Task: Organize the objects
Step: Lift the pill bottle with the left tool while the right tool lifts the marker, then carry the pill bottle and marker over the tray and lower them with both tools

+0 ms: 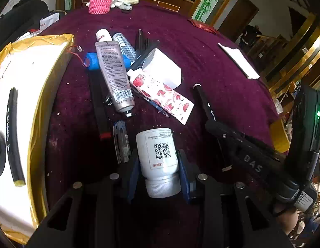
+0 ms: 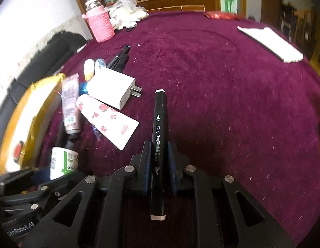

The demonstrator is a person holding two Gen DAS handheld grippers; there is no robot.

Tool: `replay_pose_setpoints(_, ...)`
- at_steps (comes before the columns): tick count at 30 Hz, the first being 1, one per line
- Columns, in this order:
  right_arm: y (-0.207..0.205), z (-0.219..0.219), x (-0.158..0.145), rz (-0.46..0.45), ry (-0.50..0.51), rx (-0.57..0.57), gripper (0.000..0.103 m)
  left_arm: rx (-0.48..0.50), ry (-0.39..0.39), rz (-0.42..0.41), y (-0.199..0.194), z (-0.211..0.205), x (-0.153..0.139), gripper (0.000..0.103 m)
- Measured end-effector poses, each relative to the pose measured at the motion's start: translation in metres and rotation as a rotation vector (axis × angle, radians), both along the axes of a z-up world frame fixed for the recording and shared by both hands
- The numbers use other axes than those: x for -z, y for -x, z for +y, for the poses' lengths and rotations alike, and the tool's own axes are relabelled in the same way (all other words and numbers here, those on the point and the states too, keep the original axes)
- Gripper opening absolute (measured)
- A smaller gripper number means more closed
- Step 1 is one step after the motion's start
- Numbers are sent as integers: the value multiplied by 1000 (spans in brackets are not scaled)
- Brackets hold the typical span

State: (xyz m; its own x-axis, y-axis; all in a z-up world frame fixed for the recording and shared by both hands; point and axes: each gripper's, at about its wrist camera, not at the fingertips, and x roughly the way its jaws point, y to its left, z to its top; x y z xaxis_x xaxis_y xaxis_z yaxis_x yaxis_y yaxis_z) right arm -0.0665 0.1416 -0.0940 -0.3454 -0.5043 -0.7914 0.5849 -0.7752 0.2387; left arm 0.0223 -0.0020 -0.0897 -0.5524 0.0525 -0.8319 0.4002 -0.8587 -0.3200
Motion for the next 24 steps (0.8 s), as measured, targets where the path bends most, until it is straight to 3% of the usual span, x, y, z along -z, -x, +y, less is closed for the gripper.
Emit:
replay_pose_setpoints(7, -13, 13, -11, -76, 148, -11, 15, 1, -6, 8, -9, 3, -12, 35)
replay_pose_setpoints(14, -30, 10, -36, -35, 218, -38, 15, -8, -67, 61, -21, -8, -35, 35)
replay_pose_setpoints(24, -48, -12, -58, -30, 289, -127, 15, -42, -67, 115, -38, -35, -54, 35)
